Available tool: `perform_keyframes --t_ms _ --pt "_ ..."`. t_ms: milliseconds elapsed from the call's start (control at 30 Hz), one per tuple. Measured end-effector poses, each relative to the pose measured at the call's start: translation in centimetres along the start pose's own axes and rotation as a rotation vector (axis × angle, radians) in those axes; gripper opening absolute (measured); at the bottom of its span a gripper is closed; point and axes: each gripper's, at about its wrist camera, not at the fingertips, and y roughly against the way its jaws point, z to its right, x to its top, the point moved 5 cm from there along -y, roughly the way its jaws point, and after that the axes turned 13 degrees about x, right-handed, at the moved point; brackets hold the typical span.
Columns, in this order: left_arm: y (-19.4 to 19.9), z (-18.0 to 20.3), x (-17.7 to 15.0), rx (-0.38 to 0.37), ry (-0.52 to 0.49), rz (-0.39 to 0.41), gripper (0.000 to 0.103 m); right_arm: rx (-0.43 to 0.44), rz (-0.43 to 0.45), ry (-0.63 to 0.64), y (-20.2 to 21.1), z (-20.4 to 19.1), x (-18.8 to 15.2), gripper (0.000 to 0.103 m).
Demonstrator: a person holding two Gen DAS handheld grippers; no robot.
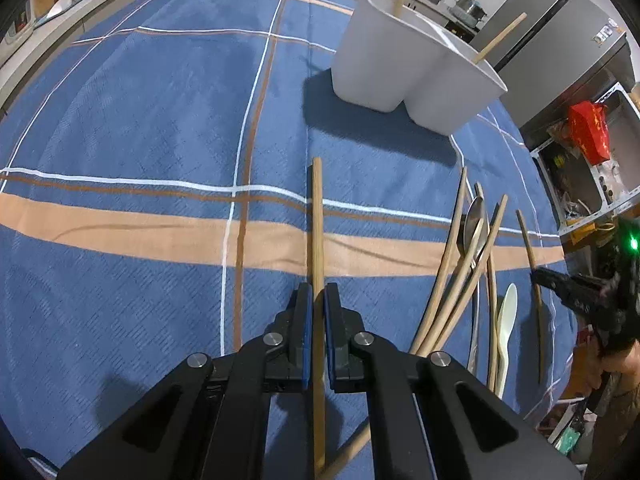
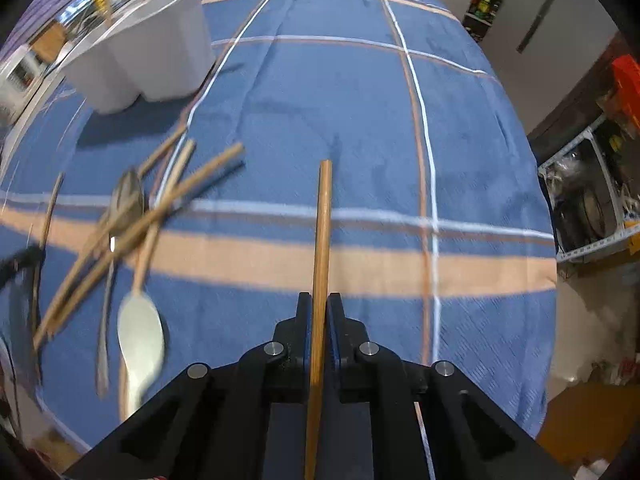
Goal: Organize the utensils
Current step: 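Lift the chopstick with the right gripper and carry it over the caddy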
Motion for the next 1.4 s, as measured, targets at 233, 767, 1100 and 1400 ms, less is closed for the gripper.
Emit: perform_keyframes --t_ms 233,767,1100,1400 --pt "-0.6 2.1 1.3 0.110 -0.143 -0.078 0.006 0.009 -0.067 -0.010 0.0 0.7 -1.1 0.008" --pt "-1.7 7.4 2.2 0.196 -0.386 -0.033 0.029 -0.017 -0.156 0.026 -2.1 0.3 5.0 0.008" --pt "0.4 5.6 0.5 0.079 -0.231 0.037 0.005 0.129 0.175 -0.052 1.7 -1.0 1.6 0.007" --pt "6.7 4.7 -0.2 0.057 -0.175 0.233 0.005 0.200 0.389 -0.058 7.2 -3.6 -0.8 0.007"
